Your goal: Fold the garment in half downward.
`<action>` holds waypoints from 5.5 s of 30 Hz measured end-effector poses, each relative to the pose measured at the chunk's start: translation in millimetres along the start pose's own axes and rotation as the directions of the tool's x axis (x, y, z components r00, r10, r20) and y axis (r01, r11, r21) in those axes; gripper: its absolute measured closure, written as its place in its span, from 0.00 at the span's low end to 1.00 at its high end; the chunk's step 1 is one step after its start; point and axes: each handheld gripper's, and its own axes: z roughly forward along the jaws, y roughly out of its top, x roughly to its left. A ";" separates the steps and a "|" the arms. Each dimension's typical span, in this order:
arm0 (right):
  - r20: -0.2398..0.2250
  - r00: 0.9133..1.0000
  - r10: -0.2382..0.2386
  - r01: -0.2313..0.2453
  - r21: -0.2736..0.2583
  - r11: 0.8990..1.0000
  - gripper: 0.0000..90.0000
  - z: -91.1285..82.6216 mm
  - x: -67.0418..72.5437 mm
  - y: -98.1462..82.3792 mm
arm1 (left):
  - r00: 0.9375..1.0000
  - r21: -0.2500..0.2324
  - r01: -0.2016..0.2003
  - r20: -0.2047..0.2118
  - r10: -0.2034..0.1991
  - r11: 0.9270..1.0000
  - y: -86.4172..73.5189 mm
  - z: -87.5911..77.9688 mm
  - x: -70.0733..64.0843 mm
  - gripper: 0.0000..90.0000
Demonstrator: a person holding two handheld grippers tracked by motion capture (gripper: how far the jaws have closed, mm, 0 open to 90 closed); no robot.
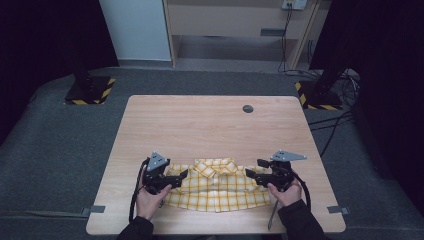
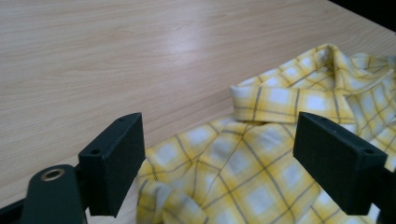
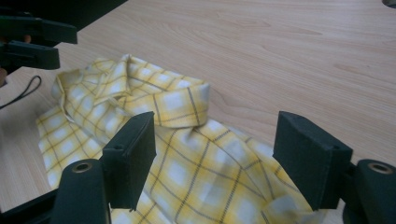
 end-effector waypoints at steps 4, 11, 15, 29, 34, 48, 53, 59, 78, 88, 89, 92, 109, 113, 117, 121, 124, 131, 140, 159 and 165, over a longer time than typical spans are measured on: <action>-0.031 1.000 -0.005 0.005 -0.005 1.000 0.35 5.9 1.8 4.5 | 0.999 0.001 0.004 0.033 -0.004 1.000 6.5 7.7 -2.0 0.17; -0.084 0.996 0.009 -0.010 -0.013 1.000 0.37 21.5 2.2 8.0 | 0.997 0.020 0.013 0.077 -0.014 1.000 9.4 24.0 -5.2 0.18; -0.084 0.996 0.004 -0.004 0.001 1.000 0.38 28.7 3.4 10.5 | 0.995 0.031 0.032 0.092 -0.034 0.999 9.2 31.2 -4.3 0.19; -0.084 0.996 0.031 -0.028 0.037 0.999 0.42 50.4 -0.5 11.3 | 0.987 0.072 0.056 0.144 -0.066 0.996 6.8 56.0 -3.5 0.23; -0.081 0.996 0.031 -0.027 0.049 0.998 0.43 57.1 -0.9 11.0 | 0.986 0.080 0.058 0.154 -0.070 0.995 6.3 60.4 -4.5 0.26; -0.081 0.995 0.050 -0.041 0.101 0.994 0.56 71.1 1.0 6.4 | 0.978 0.102 0.064 0.192 -0.083 0.993 4.2 66.0 -5.1 0.46; -0.066 0.997 0.046 -0.039 0.112 0.993 0.64 73.8 3.4 4.7 | 0.981 0.105 0.053 0.181 -0.072 0.993 4.4 65.1 -6.0 0.55; -0.020 1.000 0.000 0.002 0.094 0.996 0.76 72.3 8.5 4.7 | 0.988 0.089 0.024 0.150 -0.038 0.996 5.5 61.6 -8.8 0.65; -0.015 0.999 -0.028 0.029 0.027 0.999 0.90 60.3 18.4 7.7 | 0.991 0.035 -0.044 0.125 0.039 0.998 9.6 46.4 -17.9 0.88; -0.027 0.998 -0.056 0.056 -0.007 0.998 0.90 44.7 27.8 12.4 | 0.989 -0.022 -0.038 0.140 0.041 0.999 14.7 32.3 -23.8 0.89; -0.030 0.998 -0.060 0.060 -0.010 0.998 0.90 43.2 28.8 12.7 | 0.989 -0.026 -0.036 0.144 0.039 0.999 15.1 30.8 -24.7 0.89; -0.043 0.997 -0.065 0.065 -0.008 0.998 0.90 38.5 31.7 12.5 | 0.987 -0.030 -0.043 0.156 0.048 0.999 15.3 26.1 -28.1 0.88; -0.087 0.994 -0.067 0.073 0.076 0.994 0.85 25.4 43.1 -19.4 | 0.974 0.066 -0.064 0.219 0.048 0.996 -12.0 7.2 -49.1 0.85; -0.096 0.993 -0.068 0.077 0.102 0.992 0.79 23.1 46.1 -26.3 | 0.971 0.101 -0.062 0.238 0.037 0.993 -22.3 4.8 -49.4 0.82; -0.120 0.992 -0.043 0.056 0.105 0.993 0.71 15.6 46.3 -29.2 | 0.967 0.089 -0.044 0.256 0.020 0.995 -25.4 -1.8 -45.7 0.74; -0.130 0.991 -0.024 0.029 0.041 0.999 0.61 0.8 44.6 -20.1 | 0.968 0.047 0.003 0.252 -0.015 0.999 -17.0 -7.5 -37.0 0.65; -0.098 0.995 -0.017 0.017 -0.001 1.000 0.54 -4.4 39.7 -9.4 | 0.976 0.012 0.047 0.211 -0.048 0.999 -8.6 -5.6 -29.5 0.58; 0.064 0.997 0.032 -0.036 0.051 0.998 0.47 17.8 19.4 0.3 | 0.995 0.089 0.088 0.034 -0.091 0.992 -1.2 19.1 -21.7 0.48; 0.112 0.992 -0.052 0.032 0.171 0.985 0.39 39.5 25.9 -13.8 | 1.000 0.119 0.010 -0.019 -0.008 0.993 -9.8 26.6 -38.7 0.39; 0.032 0.991 -0.131 0.122 0.198 0.973 0.34 14.3 56.7 -35.4 | 0.994 0.131 -0.099 -0.027 0.103 0.986 -35.7 -5.7 -66.0 0.24; 0.026 0.990 -0.137 0.129 0.213 0.968 0.33 8.3 60.3 -45.4 | 0.995 0.142 -0.095 -0.031 0.100 0.985 -41.0 -6.7 -66.6 0.22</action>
